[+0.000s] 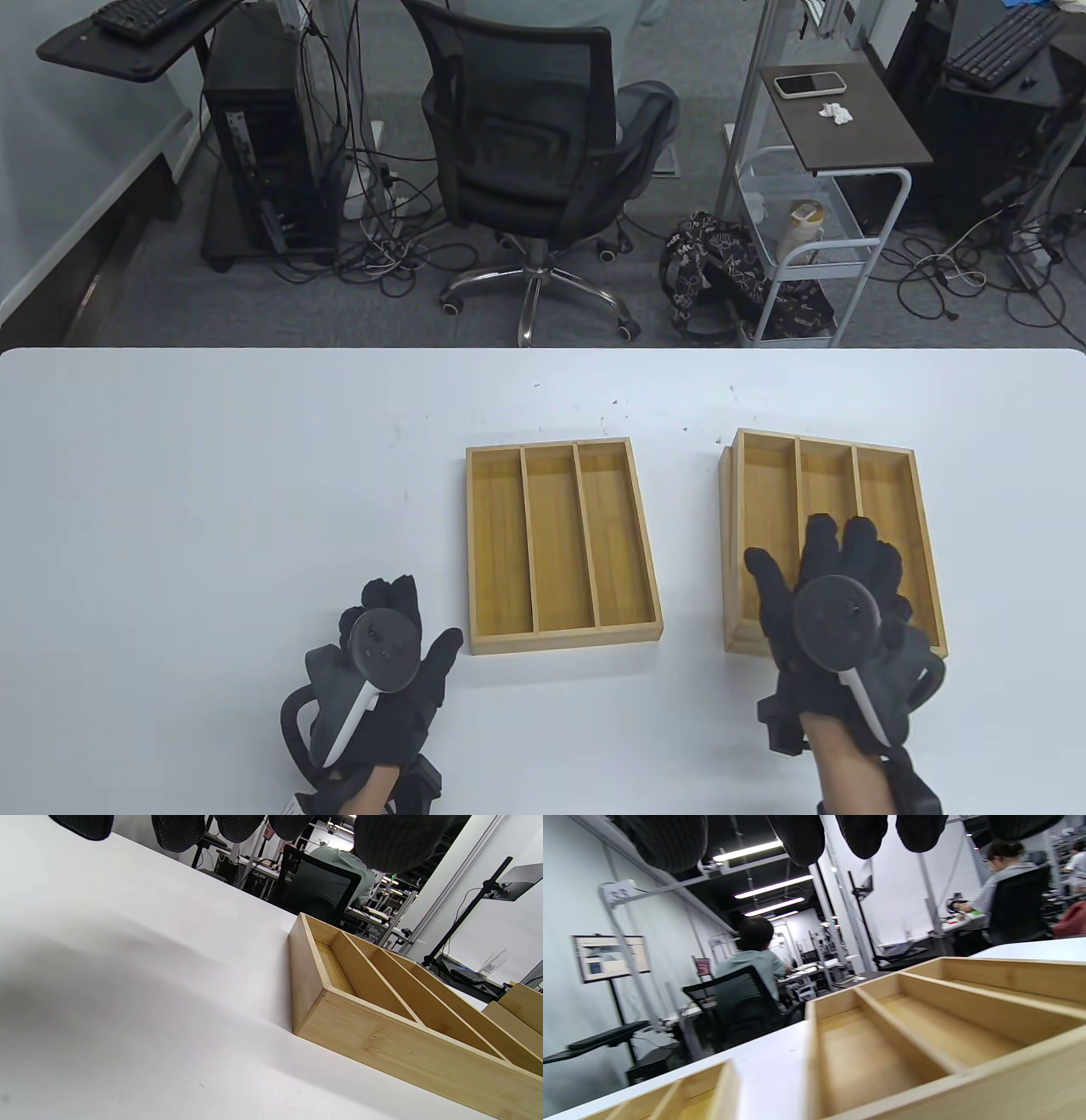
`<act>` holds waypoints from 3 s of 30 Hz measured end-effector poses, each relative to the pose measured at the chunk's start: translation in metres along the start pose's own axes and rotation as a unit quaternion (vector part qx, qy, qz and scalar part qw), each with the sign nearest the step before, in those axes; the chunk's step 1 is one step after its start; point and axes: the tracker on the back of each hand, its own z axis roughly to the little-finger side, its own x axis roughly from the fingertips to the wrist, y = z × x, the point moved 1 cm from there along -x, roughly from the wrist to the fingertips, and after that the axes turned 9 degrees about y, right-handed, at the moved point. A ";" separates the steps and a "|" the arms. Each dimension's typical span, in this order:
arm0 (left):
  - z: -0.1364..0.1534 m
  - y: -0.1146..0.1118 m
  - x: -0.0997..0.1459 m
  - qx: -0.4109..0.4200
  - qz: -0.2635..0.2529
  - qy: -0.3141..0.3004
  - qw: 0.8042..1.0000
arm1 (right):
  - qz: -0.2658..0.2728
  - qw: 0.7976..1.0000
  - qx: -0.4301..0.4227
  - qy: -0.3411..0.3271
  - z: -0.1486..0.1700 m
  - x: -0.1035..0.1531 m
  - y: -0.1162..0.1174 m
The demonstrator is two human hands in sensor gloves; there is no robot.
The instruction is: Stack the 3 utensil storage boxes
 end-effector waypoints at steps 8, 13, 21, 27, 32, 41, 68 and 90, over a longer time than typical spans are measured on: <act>0.002 0.001 0.000 0.005 0.008 0.002 1.000 | -0.026 0.995 -0.060 -0.075 -0.054 0.051 0.051; 0.001 0.001 0.000 0.002 0.007 0.002 1.000 | -0.068 0.990 -0.058 -0.109 -0.061 0.067 0.086; -0.005 -0.009 0.000 -0.023 -0.005 0.013 1.000 | -0.082 0.991 -0.054 -0.088 -0.048 0.073 0.092; -0.022 -0.024 0.002 -0.056 -0.036 0.033 0.997 | -0.086 0.991 -0.058 -0.080 -0.045 0.073 0.093; -0.046 -0.032 -0.013 -0.130 -0.063 0.058 0.988 | -0.085 0.992 -0.068 -0.071 -0.043 0.073 0.090; -0.065 -0.056 -0.061 -0.154 0.016 0.129 0.979 | -0.095 0.991 -0.071 -0.058 -0.042 0.072 0.093; -0.051 -0.041 -0.061 0.007 -0.043 0.030 0.999 | -0.118 0.986 -0.120 -0.010 -0.024 0.059 0.092; -0.015 0.009 0.023 0.036 -0.162 -0.042 0.985 | -0.121 0.988 -0.091 0.002 -0.038 0.069 0.100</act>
